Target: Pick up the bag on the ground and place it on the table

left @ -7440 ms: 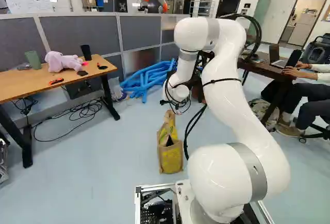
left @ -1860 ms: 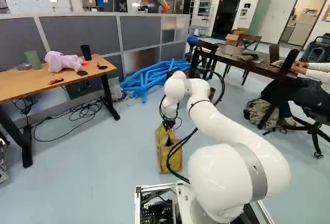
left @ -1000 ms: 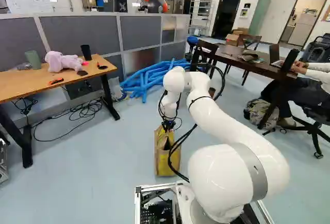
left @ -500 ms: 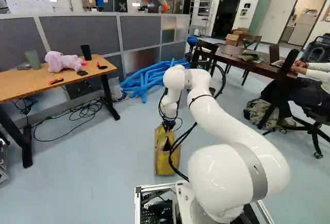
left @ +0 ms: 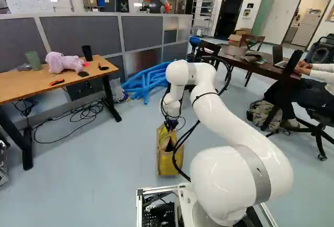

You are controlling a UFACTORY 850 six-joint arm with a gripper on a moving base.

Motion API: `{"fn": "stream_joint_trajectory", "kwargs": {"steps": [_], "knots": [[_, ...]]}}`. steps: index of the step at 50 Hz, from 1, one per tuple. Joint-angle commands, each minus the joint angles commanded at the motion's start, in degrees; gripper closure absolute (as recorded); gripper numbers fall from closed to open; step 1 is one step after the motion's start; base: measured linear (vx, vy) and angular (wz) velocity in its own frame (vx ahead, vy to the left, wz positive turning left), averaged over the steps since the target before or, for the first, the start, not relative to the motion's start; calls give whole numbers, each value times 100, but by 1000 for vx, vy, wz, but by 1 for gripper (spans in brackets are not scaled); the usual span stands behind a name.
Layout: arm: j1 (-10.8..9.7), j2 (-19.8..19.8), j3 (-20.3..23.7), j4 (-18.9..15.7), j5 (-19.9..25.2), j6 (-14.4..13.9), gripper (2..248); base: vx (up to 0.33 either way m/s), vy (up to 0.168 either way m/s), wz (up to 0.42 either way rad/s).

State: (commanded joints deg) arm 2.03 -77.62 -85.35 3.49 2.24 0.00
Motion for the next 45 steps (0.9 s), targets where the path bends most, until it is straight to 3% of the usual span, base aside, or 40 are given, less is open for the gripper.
{"fn": "stream_joint_trajectory", "kwargs": {"steps": [45], "knots": [[8, 1054, 1051, 0, 0, 0, 222, 0, 0, 0]]}}
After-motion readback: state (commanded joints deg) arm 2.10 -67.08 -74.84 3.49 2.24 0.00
